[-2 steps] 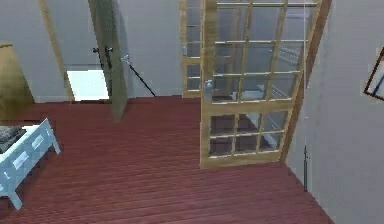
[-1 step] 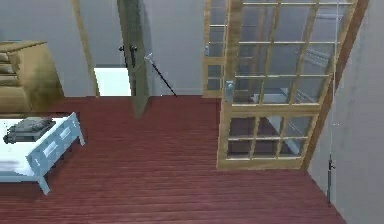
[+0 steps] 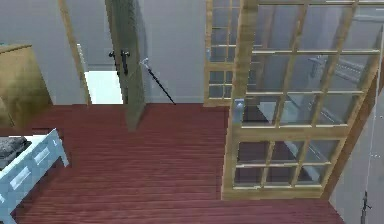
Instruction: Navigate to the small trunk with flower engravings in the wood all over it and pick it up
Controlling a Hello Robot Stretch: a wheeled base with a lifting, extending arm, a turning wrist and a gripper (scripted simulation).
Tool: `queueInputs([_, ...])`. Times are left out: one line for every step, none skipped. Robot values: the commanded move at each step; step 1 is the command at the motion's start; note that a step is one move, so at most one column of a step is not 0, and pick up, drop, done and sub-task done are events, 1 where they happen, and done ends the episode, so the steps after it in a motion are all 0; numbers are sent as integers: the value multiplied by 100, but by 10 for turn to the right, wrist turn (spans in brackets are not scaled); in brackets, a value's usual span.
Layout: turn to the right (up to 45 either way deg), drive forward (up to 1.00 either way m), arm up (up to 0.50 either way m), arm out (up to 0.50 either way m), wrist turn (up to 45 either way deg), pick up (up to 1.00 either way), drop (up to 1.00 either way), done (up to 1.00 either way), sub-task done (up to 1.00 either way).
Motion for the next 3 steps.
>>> queueInputs([-450, 0, 0, 0, 0, 0, 0, 0, 0])
queueInputs([-240, 0, 0, 0, 0, 0, 0, 0, 0])
queueInputs([0, 80, 0, 0, 0, 0, 0, 0, 0])
